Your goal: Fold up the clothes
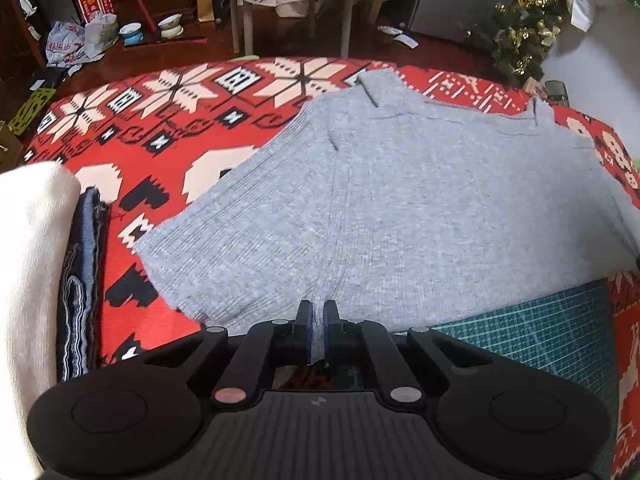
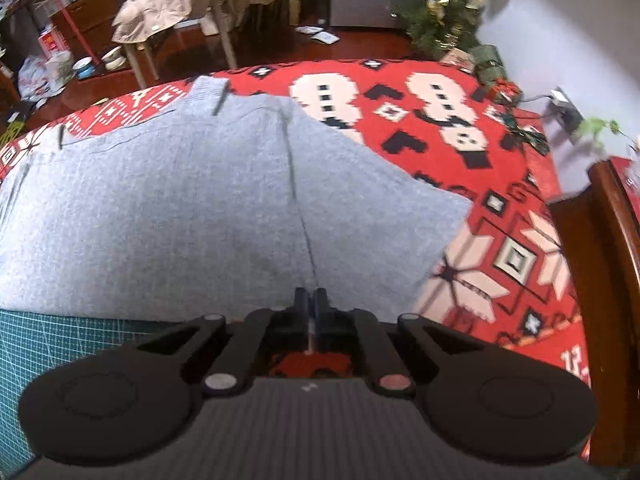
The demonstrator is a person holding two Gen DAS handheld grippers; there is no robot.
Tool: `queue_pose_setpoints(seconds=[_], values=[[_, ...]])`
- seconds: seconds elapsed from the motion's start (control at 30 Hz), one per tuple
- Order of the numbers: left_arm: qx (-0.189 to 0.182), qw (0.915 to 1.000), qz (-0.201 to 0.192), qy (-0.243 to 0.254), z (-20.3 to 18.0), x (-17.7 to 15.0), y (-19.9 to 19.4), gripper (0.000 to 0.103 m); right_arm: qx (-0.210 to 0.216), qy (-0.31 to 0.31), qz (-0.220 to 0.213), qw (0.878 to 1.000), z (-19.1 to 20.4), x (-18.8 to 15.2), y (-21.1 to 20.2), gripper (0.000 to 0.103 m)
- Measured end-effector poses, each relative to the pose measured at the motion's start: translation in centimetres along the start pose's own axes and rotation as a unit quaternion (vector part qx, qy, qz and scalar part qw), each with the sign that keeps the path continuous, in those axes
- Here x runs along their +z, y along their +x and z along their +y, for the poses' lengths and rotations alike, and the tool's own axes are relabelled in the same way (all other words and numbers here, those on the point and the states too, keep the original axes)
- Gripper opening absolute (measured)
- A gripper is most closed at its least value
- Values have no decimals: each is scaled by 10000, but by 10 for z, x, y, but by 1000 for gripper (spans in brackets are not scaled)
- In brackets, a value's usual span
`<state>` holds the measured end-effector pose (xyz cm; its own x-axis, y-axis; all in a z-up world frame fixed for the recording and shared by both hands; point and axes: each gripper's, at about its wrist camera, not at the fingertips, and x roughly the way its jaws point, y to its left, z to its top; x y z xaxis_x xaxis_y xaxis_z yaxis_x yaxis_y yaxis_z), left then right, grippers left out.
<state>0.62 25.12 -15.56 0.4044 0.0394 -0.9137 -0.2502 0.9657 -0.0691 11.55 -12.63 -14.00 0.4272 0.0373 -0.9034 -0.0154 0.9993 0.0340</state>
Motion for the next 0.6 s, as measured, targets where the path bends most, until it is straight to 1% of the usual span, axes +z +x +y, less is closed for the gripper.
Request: queue_pose_setpoints(seconds=[0.1, 0.17, 0.2, 0.23, 0.3, 0.33, 0.47, 0.6], values=[[5, 10000, 39, -17, -1, 1, 2, 6, 65, 105, 44, 9999, -6, -5, 1, 3], [16, 10000, 53, -78, -1, 2, 2, 9, 121, 137, 13, 9998, -7, -4, 0, 4], [25, 9999, 53, -119, 0, 2, 1, 14, 120, 164, -2, 9998, -7, -3, -1, 5], [36, 9999, 49, -152, 0, 2, 0, 16, 76, 193, -19, 9998, -7, -2, -2, 10], [67, 9998, 23, -189, 2, 1, -5, 17, 2, 235, -94, 9997, -6, 0, -7, 15], [87, 9997, 5, -210, 2, 2, -8, 17, -11, 265, -157, 9995, -6, 2, -11, 15], [90, 9989, -261, -382, 5, 13, -24, 17, 51, 274, -395, 9988, -3, 12, -22, 15], [1, 9972, -601, -453, 4, 45, -24, 19, 131, 194, -513, 9984, 4, 33, -17, 16]])
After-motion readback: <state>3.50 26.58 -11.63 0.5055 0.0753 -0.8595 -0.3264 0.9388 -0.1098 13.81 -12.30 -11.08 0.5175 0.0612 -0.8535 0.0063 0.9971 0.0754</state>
